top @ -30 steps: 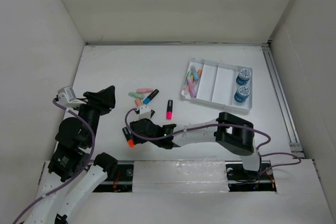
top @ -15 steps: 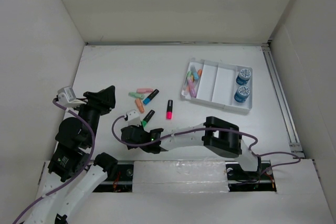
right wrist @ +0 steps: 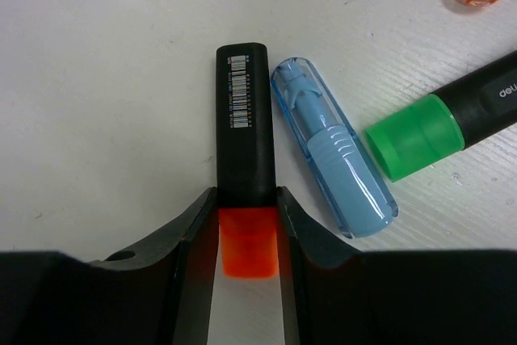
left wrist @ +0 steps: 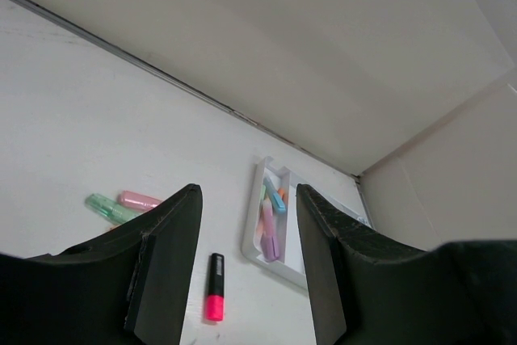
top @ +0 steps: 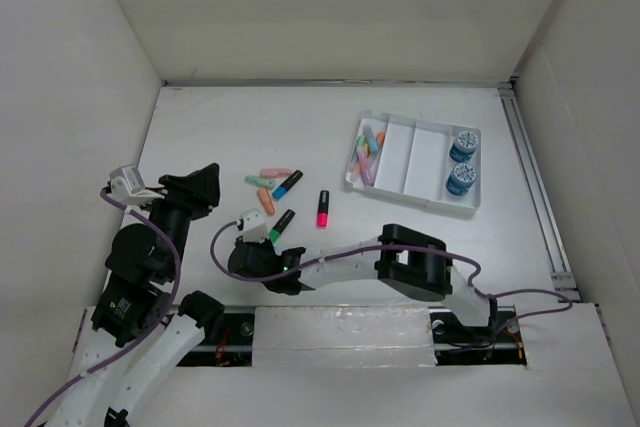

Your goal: Organize the desk

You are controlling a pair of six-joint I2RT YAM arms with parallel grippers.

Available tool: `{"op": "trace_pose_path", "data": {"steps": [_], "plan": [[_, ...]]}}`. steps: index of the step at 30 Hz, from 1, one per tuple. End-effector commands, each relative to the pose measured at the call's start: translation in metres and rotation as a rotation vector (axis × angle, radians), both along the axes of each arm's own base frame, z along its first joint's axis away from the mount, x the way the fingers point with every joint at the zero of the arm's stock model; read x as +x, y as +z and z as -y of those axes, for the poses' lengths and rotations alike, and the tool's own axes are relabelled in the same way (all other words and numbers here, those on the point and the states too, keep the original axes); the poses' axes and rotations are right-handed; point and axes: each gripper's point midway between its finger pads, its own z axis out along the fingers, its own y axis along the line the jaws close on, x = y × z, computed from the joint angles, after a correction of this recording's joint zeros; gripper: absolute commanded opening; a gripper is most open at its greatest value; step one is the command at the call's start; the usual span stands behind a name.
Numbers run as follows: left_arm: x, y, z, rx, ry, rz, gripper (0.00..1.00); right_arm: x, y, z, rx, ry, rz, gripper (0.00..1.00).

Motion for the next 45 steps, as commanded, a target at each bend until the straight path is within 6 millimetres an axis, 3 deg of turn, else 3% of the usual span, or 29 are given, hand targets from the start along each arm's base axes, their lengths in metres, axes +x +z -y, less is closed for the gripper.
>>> {"op": "trace_pose_path", "data": {"steps": [1,3,6,9,11,13,14,15,16,18,19,22,23,25,26,29,30,35,37,39,43,45], "plan": [[-0.006,0.02,-0.002,-0.026,-0.009,0.058,0.46,0.001,0.047,0.0,0.125,-0.035,0.041,0.18],[-0.006,0.019,-0.002,-0.026,-0.009,0.058,0.46,0.003,0.076,-0.003,0.225,-0.042,0.059,0.16],[-0.006,0.019,-0.001,-0.022,-0.014,0.058,0.46,0.008,0.124,0.01,0.359,-0.062,0.073,0.14],[-0.007,0.019,-0.001,-0.024,-0.014,0.059,0.46,0.029,0.155,0.042,0.451,-0.122,0.075,0.15],[-0.007,0.02,-0.001,-0.024,-0.017,0.062,0.46,0.053,0.163,0.075,0.48,-0.197,0.08,0.15],[-0.008,0.02,-0.001,-0.025,-0.02,0.065,0.46,0.073,0.164,0.101,0.486,-0.261,0.092,0.16],[-0.007,0.019,0.0,-0.022,-0.02,0.061,0.46,0.096,0.165,0.124,0.499,-0.336,0.101,0.16],[-0.008,0.02,0.0,-0.023,-0.026,0.066,0.46,0.129,0.162,0.173,0.517,-0.465,0.104,0.16],[-0.008,0.02,0.0,-0.023,-0.026,0.066,0.46,0.129,0.162,0.173,0.518,-0.46,0.1,0.16],[-0.008,0.02,0.001,-0.022,-0.029,0.065,0.46,0.144,0.158,0.211,0.533,-0.541,0.101,0.16],[-0.008,0.02,0.002,-0.02,-0.032,0.065,0.46,0.164,0.155,0.238,0.543,-0.615,0.106,0.17],[-0.007,0.018,0.004,-0.014,-0.042,0.065,0.46,0.184,0.141,0.283,0.538,-0.712,0.087,0.18],[-0.007,0.019,0.005,-0.015,-0.046,0.068,0.46,0.199,0.135,0.309,0.527,-0.776,0.084,0.18],[-0.007,0.018,0.005,-0.013,-0.046,0.065,0.46,0.209,0.127,0.326,0.529,-0.808,0.061,0.18],[-0.007,0.019,0.006,-0.012,-0.048,0.065,0.46,0.22,0.126,0.344,0.532,-0.843,0.064,0.18],[-0.006,0.019,0.007,-0.009,-0.054,0.066,0.46,0.239,0.114,0.356,0.525,-0.843,0.017,0.19],[-0.007,0.019,0.007,-0.01,-0.055,0.067,0.46,0.249,0.11,0.368,0.518,-0.865,0.01,0.19],[-0.006,0.018,0.006,-0.006,-0.052,0.065,0.46,0.284,0.087,0.38,0.455,-0.92,-0.047,0.22],[-0.006,0.018,0.006,-0.006,-0.05,0.065,0.46,0.292,0.086,0.392,0.45,-0.956,-0.037,0.31],[-0.006,0.018,0.007,-0.004,-0.052,0.064,0.46,0.294,0.093,0.393,0.456,-0.967,-0.025,0.37],[-0.005,0.017,0.008,-0.004,-0.055,0.062,0.46,0.292,0.116,0.397,0.475,-0.967,0.016,0.64],[-0.005,0.017,0.008,-0.005,-0.055,0.064,0.46,0.286,0.128,0.393,0.484,-0.95,0.034,0.66]]}}
